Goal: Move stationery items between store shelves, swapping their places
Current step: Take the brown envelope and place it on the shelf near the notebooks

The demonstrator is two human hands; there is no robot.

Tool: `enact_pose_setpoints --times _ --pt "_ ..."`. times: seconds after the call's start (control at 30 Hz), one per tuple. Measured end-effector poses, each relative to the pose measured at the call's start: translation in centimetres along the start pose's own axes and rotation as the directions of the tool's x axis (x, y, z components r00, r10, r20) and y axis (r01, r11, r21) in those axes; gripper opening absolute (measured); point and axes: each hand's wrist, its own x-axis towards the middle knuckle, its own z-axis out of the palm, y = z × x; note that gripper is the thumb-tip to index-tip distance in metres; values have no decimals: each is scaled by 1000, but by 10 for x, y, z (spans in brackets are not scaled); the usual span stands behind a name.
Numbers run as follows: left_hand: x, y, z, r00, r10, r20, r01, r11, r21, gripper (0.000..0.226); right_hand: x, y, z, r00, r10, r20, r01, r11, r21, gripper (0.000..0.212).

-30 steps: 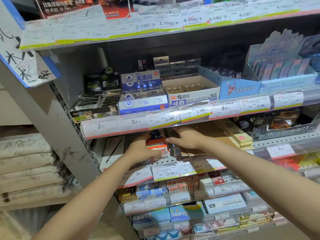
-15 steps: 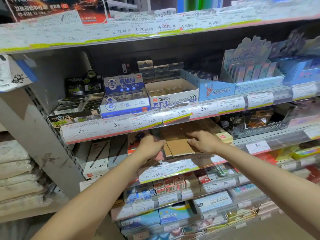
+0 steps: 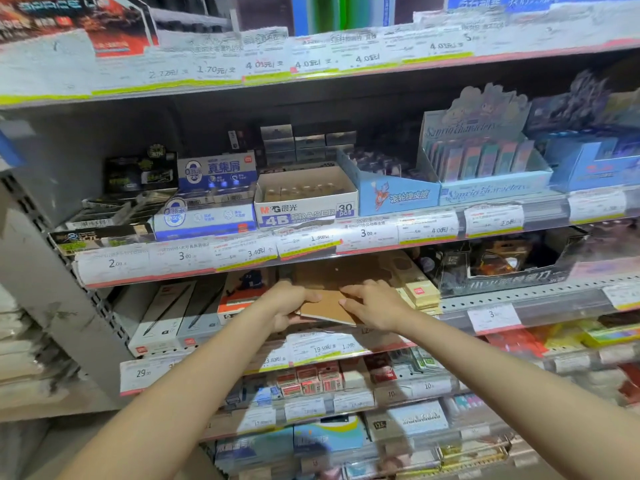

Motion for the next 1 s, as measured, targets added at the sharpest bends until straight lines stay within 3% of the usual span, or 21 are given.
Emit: enact_pose_setpoints --times 0.1,0.17,0.2,0.3,0.37,0.43,0.5,0.57,0.6,0.67,0.87,1.0 --pt "-7 -2 1 1000 8 23 -4 986 -169 9 1 17 -7 997 13 -78 -1 989 146 50" --pt "-10 -6 0 1000 19 3 -18 970 -244 8 1 29 -9 989 84 -125 -56 975 214 54" --pt "-9 -10 -2 999 33 1 -32 959 -283 13 0 34 -10 985 112 -135 -75 965 250 56" --pt "-2 -25 -7 997 60 -43 -72 905 -419 58 -2 42 -12 981 132 -145 -69 925 374 60" --pt "-2 -36 -11 996 58 -68 -84 864 -497 70 -1 45 -12 983 156 -98 -92 877 472 58" --pt "-10 -39 -9 997 58 -59 -80 859 -505 58 2 49 -11 978 209 26 -177 748 640 67" --pt "-17 -42 -6 995 83 -51 -98 862 -497 50 5 49 -11 950 249 190 -297 520 801 68" --pt "-23 -42 -6 995 90 -53 -105 852 -512 46 2 46 -18 914 211 346 -395 269 878 38" --pt "-26 -42 -6 994 95 -55 -110 852 -512 41 -1 43 -21 907 171 385 -415 207 886 22" --pt "-34 -42 -6 996 76 -51 -92 843 -530 48 -5 43 -21 919 118 376 -393 200 898 8" --pt "-57 -46 -7 998 43 52 -15 896 -444 13 -36 41 -13 965 -11 262 -254 205 945 17" --pt "-71 -57 -3 997 72 33 -53 912 -406 16 -71 41 -9 983 -33 180 -170 198 965 18"
